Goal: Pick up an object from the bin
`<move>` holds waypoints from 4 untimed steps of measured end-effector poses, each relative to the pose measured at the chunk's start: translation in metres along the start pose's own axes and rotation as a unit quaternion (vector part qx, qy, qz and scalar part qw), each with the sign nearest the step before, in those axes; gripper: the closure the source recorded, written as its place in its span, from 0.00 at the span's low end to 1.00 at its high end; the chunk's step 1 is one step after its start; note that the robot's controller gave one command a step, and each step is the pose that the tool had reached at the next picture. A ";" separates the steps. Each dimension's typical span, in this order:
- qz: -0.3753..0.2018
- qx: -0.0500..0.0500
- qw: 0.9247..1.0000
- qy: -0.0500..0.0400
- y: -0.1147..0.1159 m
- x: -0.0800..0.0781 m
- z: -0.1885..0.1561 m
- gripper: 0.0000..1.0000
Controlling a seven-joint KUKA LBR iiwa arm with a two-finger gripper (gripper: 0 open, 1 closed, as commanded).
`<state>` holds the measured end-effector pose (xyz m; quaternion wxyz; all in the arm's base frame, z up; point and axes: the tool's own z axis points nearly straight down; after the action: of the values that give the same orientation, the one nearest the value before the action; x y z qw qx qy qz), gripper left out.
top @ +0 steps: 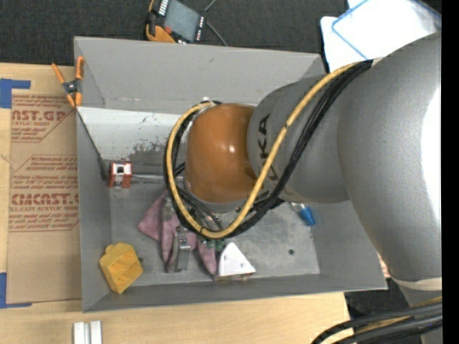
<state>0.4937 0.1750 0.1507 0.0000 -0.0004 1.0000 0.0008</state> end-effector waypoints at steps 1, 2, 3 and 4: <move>0.000 0.000 1.000 0.000 0.000 0.000 0.000 0.00; -0.161 0.000 0.987 0.000 -0.052 -0.002 0.059 0.00; -0.131 0.000 0.991 0.001 -0.044 -0.005 0.078 0.00; -0.142 0.000 0.990 -0.001 -0.087 -0.017 0.080 1.00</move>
Offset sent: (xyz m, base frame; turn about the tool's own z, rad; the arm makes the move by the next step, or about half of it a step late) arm 0.0023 -0.0556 -0.0617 -0.3442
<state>0.5113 0.0885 0.0709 0.0013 -0.1420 0.9899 0.0005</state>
